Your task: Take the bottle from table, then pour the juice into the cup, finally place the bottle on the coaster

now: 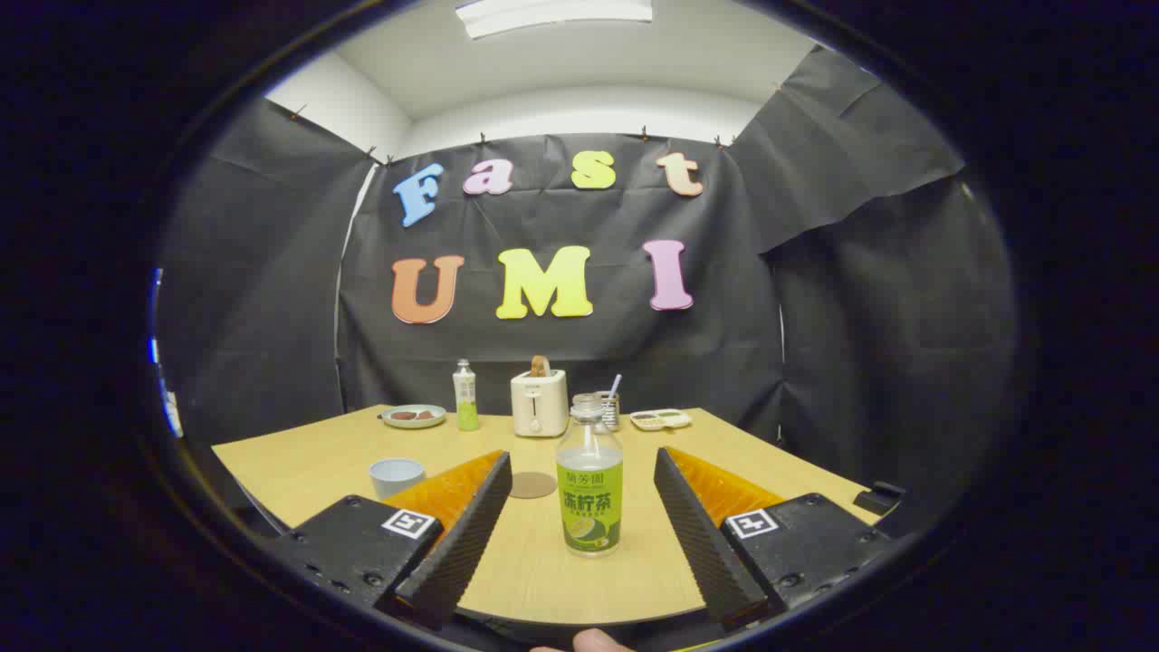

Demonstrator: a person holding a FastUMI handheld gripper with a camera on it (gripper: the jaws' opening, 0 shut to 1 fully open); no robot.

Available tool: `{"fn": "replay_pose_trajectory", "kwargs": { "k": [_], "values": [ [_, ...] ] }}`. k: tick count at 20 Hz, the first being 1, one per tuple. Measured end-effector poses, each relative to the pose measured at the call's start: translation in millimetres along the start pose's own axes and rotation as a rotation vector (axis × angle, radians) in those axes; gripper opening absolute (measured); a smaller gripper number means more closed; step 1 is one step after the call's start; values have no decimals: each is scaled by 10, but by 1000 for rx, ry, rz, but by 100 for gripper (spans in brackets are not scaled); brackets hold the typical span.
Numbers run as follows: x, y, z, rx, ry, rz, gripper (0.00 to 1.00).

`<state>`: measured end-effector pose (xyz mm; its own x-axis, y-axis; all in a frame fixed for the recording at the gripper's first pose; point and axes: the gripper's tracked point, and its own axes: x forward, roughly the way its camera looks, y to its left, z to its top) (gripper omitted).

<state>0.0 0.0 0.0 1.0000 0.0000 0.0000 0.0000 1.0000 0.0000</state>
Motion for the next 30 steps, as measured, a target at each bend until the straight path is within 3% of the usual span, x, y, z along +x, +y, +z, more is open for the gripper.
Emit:
{"fn": "replay_pose_trajectory", "kwargs": {
  "k": [15,30],
  "values": [
    [107,227,65,-31,-6,34,100],
    [209,149,-50,-56,20,15,100]
  ]
}}
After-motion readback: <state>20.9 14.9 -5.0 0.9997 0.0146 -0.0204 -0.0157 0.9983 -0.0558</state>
